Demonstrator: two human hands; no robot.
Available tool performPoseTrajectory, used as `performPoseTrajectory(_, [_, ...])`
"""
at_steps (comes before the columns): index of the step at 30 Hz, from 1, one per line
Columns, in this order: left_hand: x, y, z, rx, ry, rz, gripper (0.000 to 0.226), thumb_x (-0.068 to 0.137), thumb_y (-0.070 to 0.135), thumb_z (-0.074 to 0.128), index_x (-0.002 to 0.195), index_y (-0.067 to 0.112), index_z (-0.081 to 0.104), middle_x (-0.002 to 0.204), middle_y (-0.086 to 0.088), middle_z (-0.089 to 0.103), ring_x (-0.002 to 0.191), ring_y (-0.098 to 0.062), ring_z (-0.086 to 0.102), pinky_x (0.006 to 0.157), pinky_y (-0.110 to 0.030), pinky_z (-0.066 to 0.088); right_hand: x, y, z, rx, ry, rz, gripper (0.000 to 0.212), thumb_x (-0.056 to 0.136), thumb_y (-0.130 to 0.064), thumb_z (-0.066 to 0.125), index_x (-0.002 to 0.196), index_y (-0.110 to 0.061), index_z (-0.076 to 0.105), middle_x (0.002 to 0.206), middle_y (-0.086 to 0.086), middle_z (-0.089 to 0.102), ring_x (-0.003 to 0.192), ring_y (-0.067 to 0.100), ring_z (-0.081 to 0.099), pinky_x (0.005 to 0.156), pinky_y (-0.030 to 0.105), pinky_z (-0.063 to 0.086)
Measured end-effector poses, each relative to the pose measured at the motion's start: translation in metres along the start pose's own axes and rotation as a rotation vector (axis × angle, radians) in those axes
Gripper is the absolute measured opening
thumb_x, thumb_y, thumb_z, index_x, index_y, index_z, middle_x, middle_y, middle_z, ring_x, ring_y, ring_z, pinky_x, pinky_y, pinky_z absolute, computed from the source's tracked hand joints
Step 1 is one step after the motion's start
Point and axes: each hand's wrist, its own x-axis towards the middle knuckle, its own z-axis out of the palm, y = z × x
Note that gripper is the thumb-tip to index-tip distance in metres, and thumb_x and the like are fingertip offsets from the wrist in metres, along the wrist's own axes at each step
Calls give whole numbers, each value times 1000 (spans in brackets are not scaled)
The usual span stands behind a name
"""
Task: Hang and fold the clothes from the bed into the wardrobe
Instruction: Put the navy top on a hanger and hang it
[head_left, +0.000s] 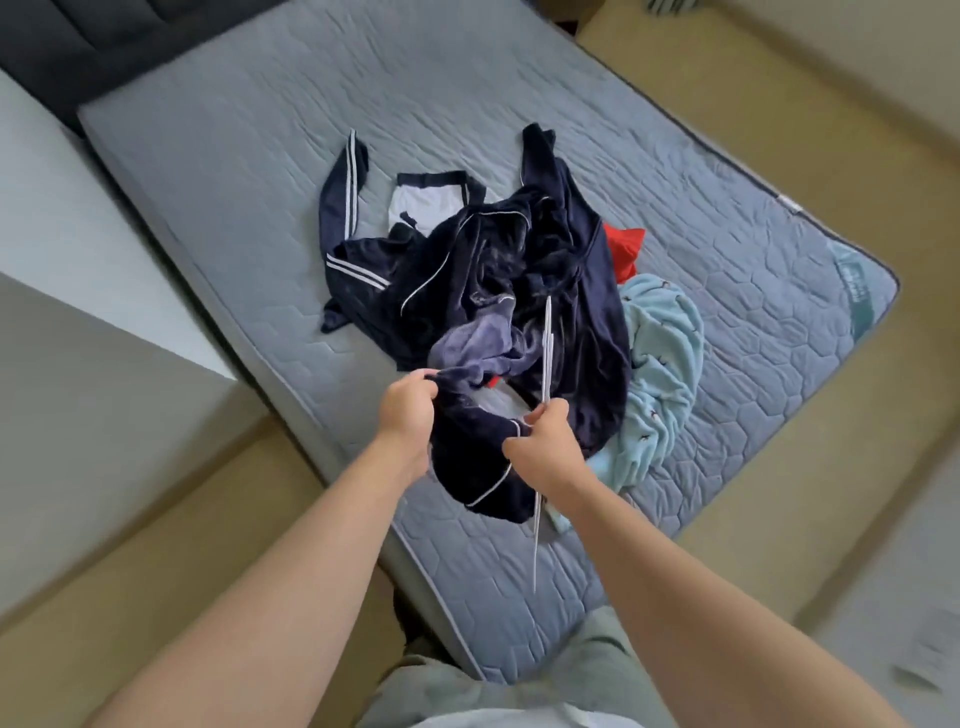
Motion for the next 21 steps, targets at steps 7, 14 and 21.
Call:
performPoseTrajectory(7, [-88, 70, -53, -83, -200, 70, 19, 66, 14, 46, 49, 17, 53, 54, -2, 50, 52, -19, 50, 45, -17, 43, -61, -30, 40, 127, 126, -140, 57, 68, -7, 82, 101, -18, 36, 108, 7, 49, 91, 18, 56, 75, 36, 56])
performPoseTrajectory(14, [-137, 116, -76, -286, -465, 107, 46, 75, 43, 74, 101, 6, 74, 100, -20, 72, 95, -36, 71, 86, -46, 58, -78, -57, 36, 341, 263, -202, 37, 79, -27, 73, 97, -15, 42, 105, 11, 60, 90, 25, 62, 78, 41, 59])
performPoseTrajectory(21, [-176, 126, -85, -274, -700, 116, 21, 70, 26, 74, 80, 8, 72, 76, -10, 69, 72, -26, 68, 72, -32, 56, -75, -77, 15, 210, 200, -449, 23, 81, -40, 57, 85, -27, 38, 86, -3, 47, 83, 16, 42, 77, 30, 42])
